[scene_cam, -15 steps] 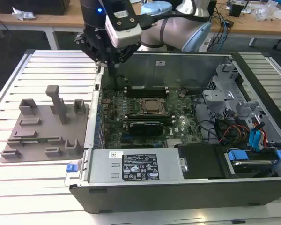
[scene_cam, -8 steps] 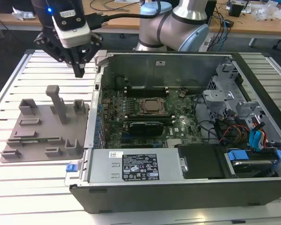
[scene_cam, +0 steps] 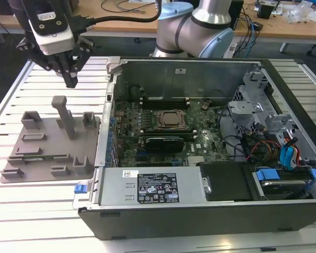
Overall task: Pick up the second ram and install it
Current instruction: 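Reach for the second ram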
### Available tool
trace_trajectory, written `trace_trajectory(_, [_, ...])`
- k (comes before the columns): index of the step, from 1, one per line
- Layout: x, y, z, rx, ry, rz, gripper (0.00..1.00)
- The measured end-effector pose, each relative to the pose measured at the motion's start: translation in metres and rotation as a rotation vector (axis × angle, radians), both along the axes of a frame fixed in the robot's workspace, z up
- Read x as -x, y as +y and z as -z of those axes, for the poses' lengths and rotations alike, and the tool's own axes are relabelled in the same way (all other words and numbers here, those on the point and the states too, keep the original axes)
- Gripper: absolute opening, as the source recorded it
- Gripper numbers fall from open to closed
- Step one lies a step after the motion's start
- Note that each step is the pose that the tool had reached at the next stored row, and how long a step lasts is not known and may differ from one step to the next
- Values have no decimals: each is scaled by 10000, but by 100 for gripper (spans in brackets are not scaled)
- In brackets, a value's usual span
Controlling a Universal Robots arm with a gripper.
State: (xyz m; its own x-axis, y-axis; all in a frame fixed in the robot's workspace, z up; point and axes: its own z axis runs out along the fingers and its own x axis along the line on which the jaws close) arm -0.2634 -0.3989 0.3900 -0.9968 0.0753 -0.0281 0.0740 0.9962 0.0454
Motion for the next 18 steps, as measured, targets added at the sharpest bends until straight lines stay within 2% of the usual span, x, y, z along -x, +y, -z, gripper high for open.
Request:
trace_trajectory(4, [191, 0, 10, 0, 0, 0, 10])
trace_trajectory(9, [316, -10, 26, 0, 1, -1, 10])
trace_trajectory(10, [339, -38, 30, 0, 0, 0, 10])
trace_trajectory(12, [397, -139, 37, -1, 0, -1, 10])
trace_trajectory(15, [450, -328, 52, -1, -1, -2, 10])
trace_trajectory(16, [522, -360, 72, 1, 0, -4, 10])
trace_trajectory(18, [604, -361, 94, 0, 0, -27, 10])
